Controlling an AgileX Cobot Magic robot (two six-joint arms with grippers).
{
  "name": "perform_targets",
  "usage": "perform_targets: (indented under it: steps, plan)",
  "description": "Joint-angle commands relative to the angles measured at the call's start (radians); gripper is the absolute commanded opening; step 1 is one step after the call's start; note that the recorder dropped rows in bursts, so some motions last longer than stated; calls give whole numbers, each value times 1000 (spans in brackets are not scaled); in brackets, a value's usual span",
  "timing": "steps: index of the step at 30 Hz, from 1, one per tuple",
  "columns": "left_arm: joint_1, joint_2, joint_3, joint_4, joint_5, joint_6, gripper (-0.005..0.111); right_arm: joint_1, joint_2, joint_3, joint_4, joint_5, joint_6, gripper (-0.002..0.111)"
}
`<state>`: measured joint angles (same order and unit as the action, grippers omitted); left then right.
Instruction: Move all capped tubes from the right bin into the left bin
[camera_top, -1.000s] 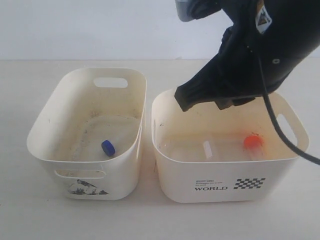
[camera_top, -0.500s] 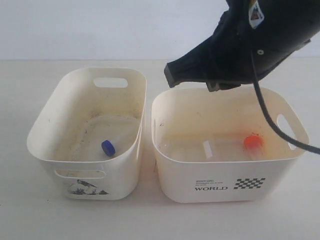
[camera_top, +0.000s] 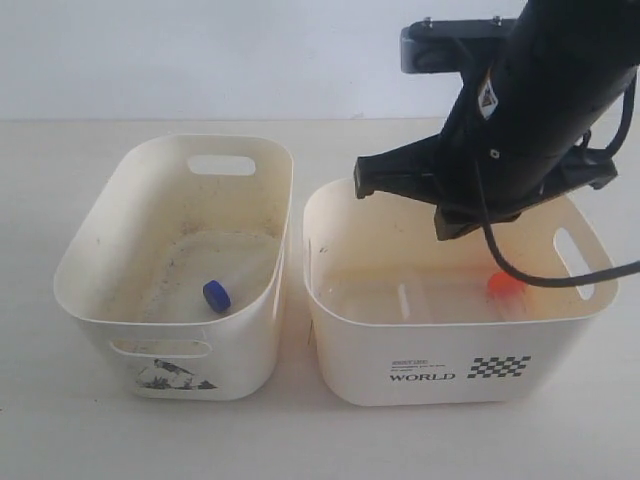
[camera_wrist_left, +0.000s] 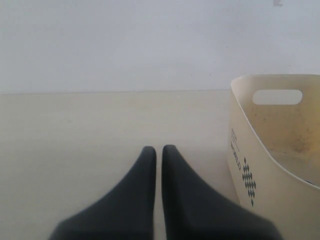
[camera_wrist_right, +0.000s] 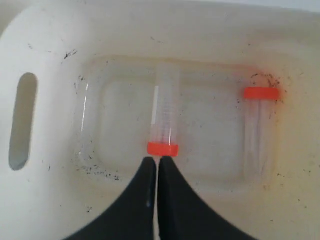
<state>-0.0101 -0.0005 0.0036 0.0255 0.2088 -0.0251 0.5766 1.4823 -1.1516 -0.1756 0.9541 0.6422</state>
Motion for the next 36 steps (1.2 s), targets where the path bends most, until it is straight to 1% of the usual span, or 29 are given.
perform_targets:
  steps: [1,10,16,25,30,36]
  plan:
    - [0,0,-4,-4,-2,-10,4,-38,51,3,93,-19,-71,1]
    - [0,0,-4,-4,-2,-10,4,-38,144,3,95,-111,-71,1]
    - [0,0,-4,-4,-2,-10,4,-38,172,3,133,-107,-73,1]
    - [0,0,-4,-4,0,-10,4,-38,195,3,176,-38,-80,1]
    - [0,0,-4,-4,0,-10,4,-38,230,3,176,-72,-110,1]
    - [0,0,-4,-4,0,-10,4,-38,274,3,189,-70,-113,1]
